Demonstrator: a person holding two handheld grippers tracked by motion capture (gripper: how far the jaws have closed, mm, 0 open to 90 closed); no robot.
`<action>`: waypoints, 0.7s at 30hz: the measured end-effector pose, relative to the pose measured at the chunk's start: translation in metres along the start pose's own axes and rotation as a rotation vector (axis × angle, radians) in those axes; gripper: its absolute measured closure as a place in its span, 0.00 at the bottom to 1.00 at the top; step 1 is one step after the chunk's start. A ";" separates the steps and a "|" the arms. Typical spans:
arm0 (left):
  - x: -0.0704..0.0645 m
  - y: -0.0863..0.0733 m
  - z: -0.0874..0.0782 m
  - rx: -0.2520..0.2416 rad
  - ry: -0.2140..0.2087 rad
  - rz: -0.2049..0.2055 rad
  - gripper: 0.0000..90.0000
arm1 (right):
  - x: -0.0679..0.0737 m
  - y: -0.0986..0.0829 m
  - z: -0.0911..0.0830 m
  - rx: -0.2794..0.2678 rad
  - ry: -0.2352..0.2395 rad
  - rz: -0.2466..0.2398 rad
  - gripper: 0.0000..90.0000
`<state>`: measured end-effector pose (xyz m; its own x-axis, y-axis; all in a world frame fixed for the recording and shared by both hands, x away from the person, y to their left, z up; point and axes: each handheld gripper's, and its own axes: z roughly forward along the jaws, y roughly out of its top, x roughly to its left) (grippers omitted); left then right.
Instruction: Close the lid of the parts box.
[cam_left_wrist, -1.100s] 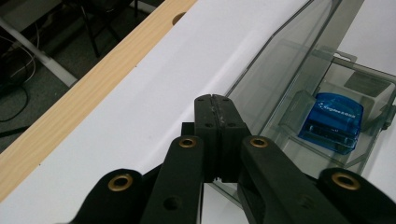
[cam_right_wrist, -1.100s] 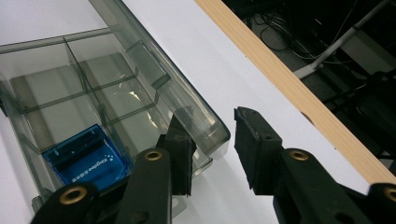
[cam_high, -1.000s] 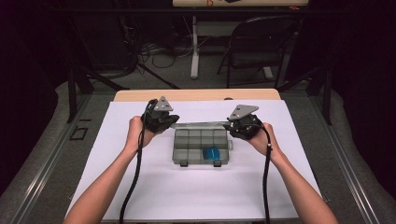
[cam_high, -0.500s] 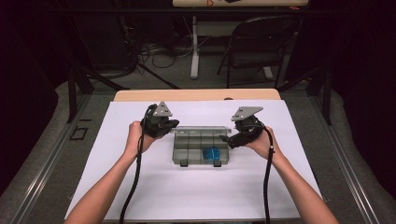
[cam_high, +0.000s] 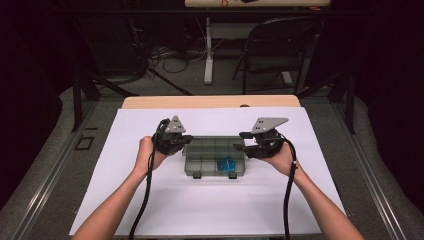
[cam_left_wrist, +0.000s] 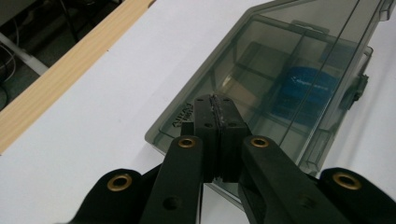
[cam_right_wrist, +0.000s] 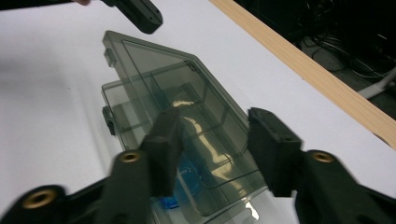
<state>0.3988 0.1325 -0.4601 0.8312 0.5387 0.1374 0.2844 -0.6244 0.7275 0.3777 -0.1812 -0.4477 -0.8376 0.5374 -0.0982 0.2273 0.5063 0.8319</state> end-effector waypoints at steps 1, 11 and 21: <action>-0.001 -0.001 0.000 -0.001 -0.005 -0.002 0.99 | 0.001 -0.001 0.001 0.006 -0.004 0.000 0.71; -0.012 -0.014 0.003 -0.004 -0.032 -0.007 0.98 | 0.010 -0.016 0.014 0.048 -0.002 -0.015 0.96; -0.019 -0.029 0.003 -0.024 -0.056 -0.033 0.98 | 0.018 -0.024 0.023 0.096 0.008 -0.039 1.00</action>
<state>0.3760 0.1386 -0.4863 0.8471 0.5260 0.0754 0.3013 -0.5924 0.7472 0.3686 -0.1678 -0.4816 -0.8506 0.5108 -0.1250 0.2405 0.5892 0.7714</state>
